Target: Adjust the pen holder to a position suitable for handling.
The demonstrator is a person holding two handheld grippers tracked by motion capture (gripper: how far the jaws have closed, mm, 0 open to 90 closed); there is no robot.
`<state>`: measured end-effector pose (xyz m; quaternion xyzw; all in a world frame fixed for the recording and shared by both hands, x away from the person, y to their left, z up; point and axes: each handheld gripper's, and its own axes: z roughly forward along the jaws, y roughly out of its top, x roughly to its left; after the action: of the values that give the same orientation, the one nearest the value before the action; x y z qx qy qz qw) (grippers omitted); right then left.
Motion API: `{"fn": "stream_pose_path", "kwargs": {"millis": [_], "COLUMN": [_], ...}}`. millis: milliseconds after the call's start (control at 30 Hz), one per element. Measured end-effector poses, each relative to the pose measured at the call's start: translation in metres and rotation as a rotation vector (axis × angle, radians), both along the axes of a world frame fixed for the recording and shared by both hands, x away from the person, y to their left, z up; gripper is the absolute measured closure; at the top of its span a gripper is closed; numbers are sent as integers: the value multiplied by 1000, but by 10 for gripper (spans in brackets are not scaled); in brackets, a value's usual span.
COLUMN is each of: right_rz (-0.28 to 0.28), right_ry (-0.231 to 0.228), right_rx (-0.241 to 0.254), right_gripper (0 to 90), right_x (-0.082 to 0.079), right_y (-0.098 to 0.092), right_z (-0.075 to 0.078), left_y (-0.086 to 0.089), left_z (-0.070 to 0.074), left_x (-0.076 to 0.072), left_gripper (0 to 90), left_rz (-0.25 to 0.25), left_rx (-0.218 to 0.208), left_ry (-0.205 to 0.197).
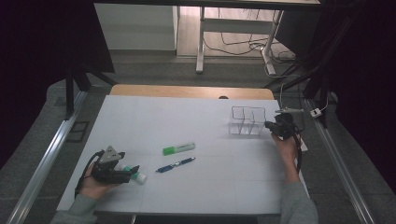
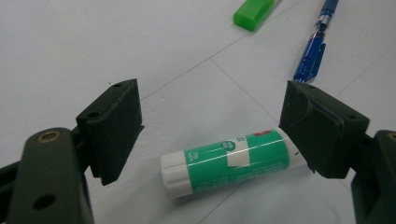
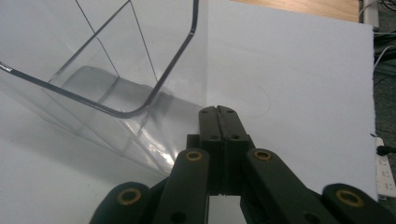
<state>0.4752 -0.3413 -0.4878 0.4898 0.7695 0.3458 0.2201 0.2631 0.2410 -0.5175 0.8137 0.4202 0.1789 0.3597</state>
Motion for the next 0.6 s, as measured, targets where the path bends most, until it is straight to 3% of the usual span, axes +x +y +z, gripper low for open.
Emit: {"fn": "stream_pose_path", "kwargs": {"millis": [600], "right_rz": [-6], "right_ry": [1], "right_rx": [19], "right_gripper": [896], "right_x": [1], "right_y": [6], "right_z": [-1], "left_y": [1], "left_z": [0], "left_x": [0], "left_gripper": [210], "left_rz": [5], "left_rx": [-5], "left_ry": [1]}}
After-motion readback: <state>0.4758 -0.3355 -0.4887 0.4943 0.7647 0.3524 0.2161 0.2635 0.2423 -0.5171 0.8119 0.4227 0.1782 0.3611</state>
